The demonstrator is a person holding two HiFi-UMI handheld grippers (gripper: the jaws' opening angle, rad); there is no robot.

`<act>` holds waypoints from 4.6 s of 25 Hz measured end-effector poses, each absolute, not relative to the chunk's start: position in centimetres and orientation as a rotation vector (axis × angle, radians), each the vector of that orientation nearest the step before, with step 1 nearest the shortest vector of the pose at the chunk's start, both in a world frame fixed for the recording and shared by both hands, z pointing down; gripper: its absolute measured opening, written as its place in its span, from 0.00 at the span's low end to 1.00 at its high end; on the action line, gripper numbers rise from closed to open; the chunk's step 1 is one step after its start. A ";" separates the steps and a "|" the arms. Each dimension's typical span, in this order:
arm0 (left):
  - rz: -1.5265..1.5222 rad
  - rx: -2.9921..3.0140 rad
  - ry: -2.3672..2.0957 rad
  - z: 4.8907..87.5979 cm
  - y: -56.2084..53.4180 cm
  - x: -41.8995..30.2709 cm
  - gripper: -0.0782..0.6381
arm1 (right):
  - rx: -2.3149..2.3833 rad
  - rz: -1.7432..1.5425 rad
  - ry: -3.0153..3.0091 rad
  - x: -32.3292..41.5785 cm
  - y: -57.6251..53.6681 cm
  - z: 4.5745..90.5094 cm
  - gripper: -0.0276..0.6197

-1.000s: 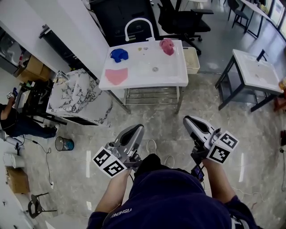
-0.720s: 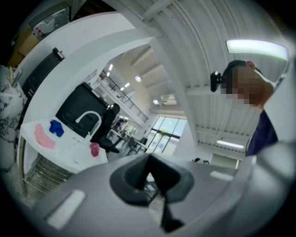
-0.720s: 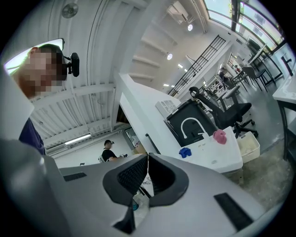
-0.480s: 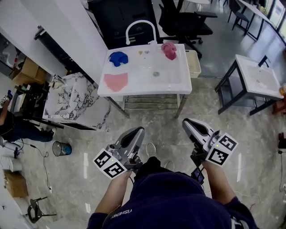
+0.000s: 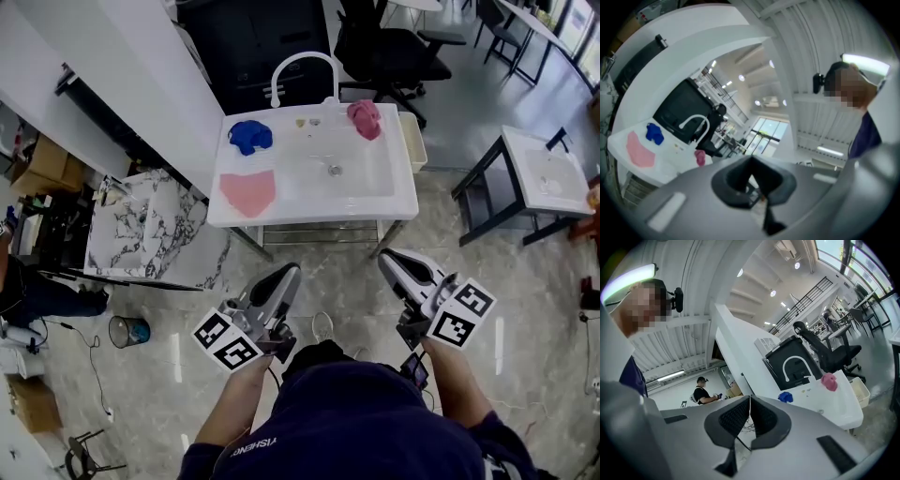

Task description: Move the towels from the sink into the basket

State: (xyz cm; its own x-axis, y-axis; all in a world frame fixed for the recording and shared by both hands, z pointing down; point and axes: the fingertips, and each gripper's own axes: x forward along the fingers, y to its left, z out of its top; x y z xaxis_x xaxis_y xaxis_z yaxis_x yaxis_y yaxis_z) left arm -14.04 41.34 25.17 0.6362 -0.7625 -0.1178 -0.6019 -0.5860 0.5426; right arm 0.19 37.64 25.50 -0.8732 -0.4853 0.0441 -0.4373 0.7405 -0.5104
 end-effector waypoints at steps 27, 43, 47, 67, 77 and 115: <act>-0.484 2.445 -1.028 24.9 32.6 -22.4 0.11 | -0.756 -0.835 2.775 -7.1 29.8 25.1 0.05; -0.455 2.409 -1.128 25.3 23.3 -21.5 0.11 | -0.602 -0.886 2.793 -7.6 18.9 25.5 0.05; -0.444 2.386 -1.160 25.5 20.7 -20.5 0.11 | -0.570 -0.908 2.799 -6.6 16.0 25.7 0.05; -0.354 2.352 -1.297 25.0 10.2 -13.7 0.11 | -0.362 -1.014 2.814 -1.8 5.4 26.4 0.05; -0.357 2.360 -1.279 25.8 8.8 -13.7 0.11 | -0.372 -1.063 2.773 -1.9 4.7 26.9 0.05; -0.089 2.512 -1.001 29.6 2.4 -19.0 0.11 | -0.987 -0.715 2.908 -6.3 -7.9 33.3 0.06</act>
